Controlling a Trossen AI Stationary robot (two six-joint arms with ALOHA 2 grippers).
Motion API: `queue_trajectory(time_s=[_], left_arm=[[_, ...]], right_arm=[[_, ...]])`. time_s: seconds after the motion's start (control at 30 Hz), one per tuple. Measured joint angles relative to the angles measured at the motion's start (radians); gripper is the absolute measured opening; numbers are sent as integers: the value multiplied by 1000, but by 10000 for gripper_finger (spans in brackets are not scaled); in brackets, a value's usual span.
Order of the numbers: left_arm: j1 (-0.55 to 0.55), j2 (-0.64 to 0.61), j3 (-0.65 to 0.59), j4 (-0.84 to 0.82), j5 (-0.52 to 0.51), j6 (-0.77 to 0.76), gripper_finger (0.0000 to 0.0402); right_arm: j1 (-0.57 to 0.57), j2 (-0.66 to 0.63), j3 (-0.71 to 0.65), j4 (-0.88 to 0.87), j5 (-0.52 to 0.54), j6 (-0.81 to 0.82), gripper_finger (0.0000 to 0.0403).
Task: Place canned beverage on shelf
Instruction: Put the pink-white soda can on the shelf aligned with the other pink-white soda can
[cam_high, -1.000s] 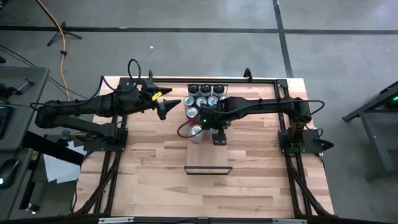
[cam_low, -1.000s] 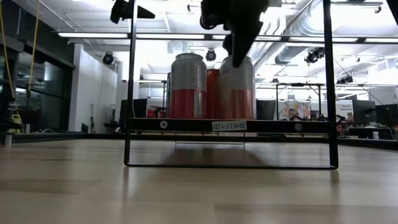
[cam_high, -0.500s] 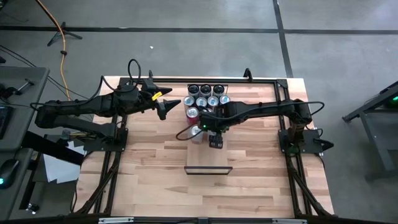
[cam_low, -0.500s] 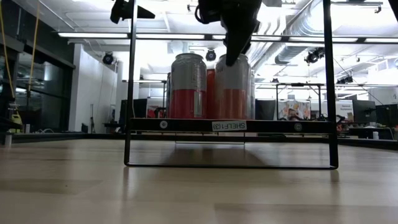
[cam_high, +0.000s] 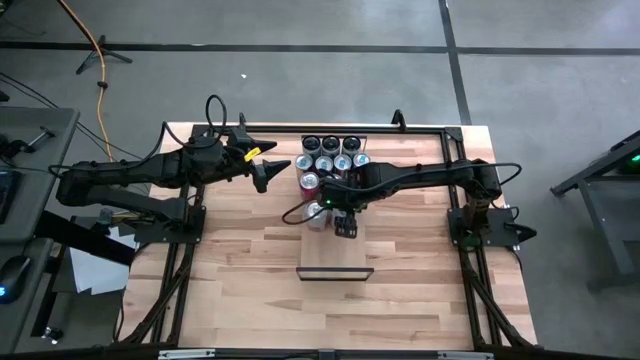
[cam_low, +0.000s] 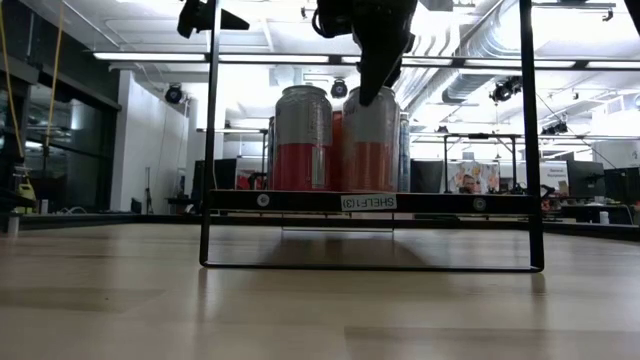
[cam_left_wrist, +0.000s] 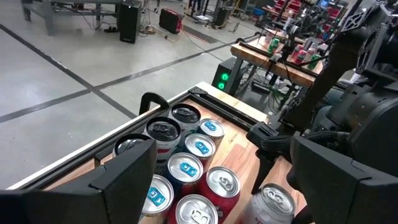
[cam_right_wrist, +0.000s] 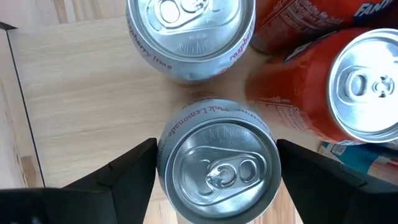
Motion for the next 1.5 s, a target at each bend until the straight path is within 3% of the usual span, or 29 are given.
queue_trajectory(time_s=[1.5], left_arm=[[0, 0, 0, 0, 0, 2, 326]], right_arm=[[-3, 0, 0, 23, 1, 52, 301]])
